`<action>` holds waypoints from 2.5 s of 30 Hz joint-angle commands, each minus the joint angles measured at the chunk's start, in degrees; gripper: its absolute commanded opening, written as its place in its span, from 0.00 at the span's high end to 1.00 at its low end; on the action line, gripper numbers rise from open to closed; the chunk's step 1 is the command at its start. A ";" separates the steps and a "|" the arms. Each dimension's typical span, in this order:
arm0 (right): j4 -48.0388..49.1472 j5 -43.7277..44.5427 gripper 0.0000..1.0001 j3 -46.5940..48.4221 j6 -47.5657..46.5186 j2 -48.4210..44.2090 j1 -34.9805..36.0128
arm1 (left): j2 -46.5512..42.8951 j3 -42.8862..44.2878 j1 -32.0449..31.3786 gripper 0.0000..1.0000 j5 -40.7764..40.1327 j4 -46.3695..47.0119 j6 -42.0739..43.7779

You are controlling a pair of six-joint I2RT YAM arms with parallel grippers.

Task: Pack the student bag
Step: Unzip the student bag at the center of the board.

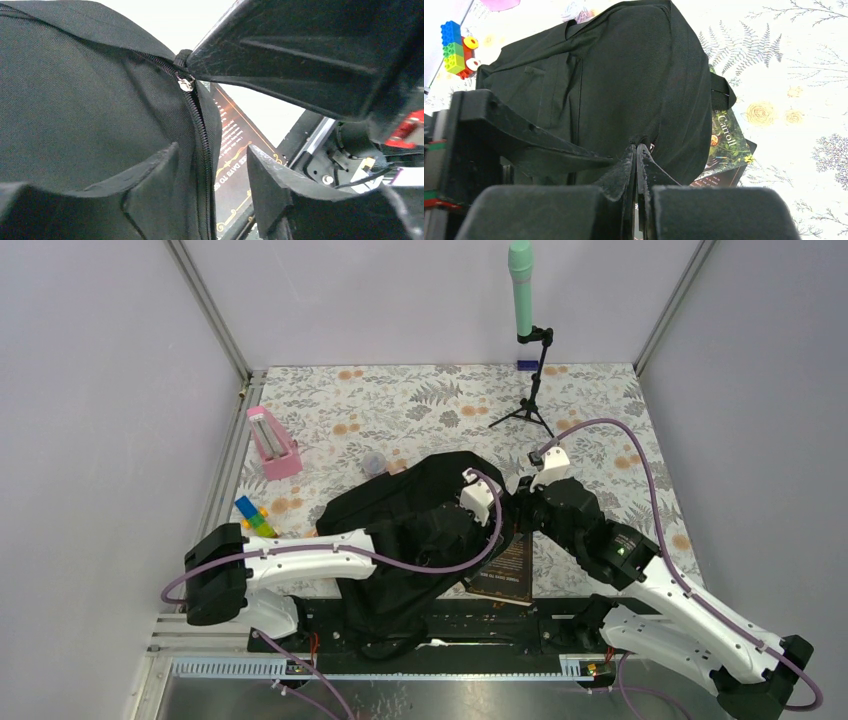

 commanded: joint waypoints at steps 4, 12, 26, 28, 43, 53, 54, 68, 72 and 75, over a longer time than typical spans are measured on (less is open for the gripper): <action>2.26 -1.49 1.00 0.05 -0.37 -0.97 -0.34 | 2.65 2.51 -0.02 0.67 0.90 4.39 0.90; 0.88 -0.41 1.00 -0.33 -3.25 -1.68 -0.32 | 0.51 -2.39 -1.00 1.00 3.45 8.93 2.91; -1.94 12.73 1.00 0.52 -0.61 2.29 -0.32 | 0.36 -7.39 -4.38 1.00 5.58 10.16 3.70; -2.00 14.22 1.00 0.87 0.43 3.35 -0.32 | 0.13 -8.02 -4.50 1.00 6.09 10.37 3.76; -1.96 15.99 1.00 3.55 0.78 9.13 -0.32 | -2.42 -12.41 -5.62 1.00 7.82 11.92 2.94; -1.96 18.53 1.00 6.07 -0.91 13.17 -0.40 | -3.28 -13.74 -6.76 1.00 8.12 12.03 2.17; -1.95 18.62 1.00 6.30 -1.01 13.61 -0.29 | -3.38 -13.87 -6.85 1.00 8.10 11.95 2.12; -1.19 19.19 1.00 8.68 -3.14 17.54 -0.74 | -4.54 -14.54 -7.91 1.00 7.67 11.84 1.48; -0.54 18.83 1.00 9.08 -3.50 18.05 -1.08 | -4.61 -14.55 -8.18 1.00 7.54 11.67 1.33; -0.23 18.68 1.00 9.52 -3.93 18.73 -1.49 | -4.93 -14.59 -8.45 1.00 7.40 11.57 1.30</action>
